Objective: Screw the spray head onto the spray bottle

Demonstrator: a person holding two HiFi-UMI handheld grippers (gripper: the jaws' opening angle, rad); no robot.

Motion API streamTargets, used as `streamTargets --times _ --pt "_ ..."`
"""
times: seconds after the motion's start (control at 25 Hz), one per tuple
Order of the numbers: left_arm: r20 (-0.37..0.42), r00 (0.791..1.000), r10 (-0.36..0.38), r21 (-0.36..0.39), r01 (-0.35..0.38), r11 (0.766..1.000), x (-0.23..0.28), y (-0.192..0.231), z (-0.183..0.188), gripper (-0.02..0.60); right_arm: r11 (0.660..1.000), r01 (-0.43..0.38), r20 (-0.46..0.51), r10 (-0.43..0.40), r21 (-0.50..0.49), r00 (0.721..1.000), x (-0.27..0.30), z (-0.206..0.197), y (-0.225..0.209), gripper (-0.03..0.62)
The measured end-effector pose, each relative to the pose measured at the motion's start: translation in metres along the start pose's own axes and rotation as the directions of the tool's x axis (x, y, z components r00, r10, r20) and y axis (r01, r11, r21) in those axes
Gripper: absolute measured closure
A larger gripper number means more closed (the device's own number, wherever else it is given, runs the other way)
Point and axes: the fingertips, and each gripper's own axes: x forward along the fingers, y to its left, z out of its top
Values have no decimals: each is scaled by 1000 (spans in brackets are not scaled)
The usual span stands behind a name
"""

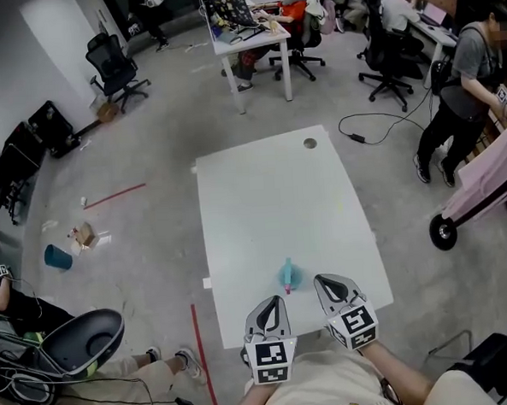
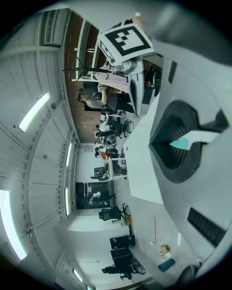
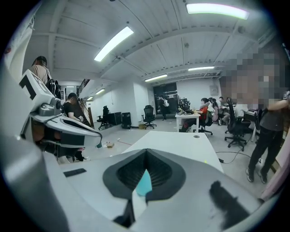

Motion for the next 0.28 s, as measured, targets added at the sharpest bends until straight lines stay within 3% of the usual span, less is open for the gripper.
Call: streamTargets --times 0.28 --pt "9 1000 -11 -1 11 1000 -3 -1 -2 577 1000 16 -3 -16 -17 1000 -5 1 4 589"
